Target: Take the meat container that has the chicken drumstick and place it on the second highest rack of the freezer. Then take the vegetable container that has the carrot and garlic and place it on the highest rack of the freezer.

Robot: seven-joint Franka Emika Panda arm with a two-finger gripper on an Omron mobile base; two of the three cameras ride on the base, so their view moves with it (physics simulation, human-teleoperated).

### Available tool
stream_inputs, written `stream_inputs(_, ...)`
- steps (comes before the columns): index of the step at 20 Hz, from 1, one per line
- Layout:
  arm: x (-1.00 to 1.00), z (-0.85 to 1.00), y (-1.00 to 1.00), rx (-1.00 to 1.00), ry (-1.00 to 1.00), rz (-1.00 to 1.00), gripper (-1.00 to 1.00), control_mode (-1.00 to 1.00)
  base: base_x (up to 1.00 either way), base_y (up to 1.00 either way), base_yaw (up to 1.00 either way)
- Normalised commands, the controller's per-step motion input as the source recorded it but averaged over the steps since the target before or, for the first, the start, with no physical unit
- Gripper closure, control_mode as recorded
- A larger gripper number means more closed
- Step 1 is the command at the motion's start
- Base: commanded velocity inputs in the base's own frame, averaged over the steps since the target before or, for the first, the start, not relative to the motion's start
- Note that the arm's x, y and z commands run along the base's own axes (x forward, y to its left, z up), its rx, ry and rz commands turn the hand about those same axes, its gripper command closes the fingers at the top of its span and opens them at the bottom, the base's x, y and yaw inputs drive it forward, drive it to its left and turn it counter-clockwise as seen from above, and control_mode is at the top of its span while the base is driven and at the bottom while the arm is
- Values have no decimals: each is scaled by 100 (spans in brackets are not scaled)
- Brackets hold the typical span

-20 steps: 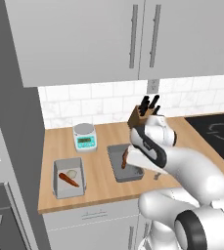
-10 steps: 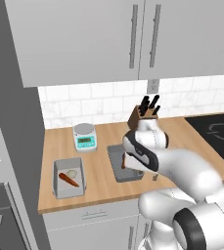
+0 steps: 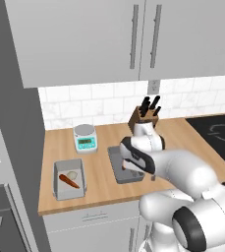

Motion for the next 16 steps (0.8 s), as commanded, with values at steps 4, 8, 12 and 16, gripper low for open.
stream_inputs(4,27,-19,0,0,-9,0,-100,-100,0,0,0)
stream_inputs(8,25,-18,0,0,-9,0,-100,-100,0,0,0)
stream_inputs(12,10,-27,0,0,-2,0,-100,-100,0,0,0)
stream_inputs(16,0,-12,-5,0,0,0,-100,-100,0,0,0)
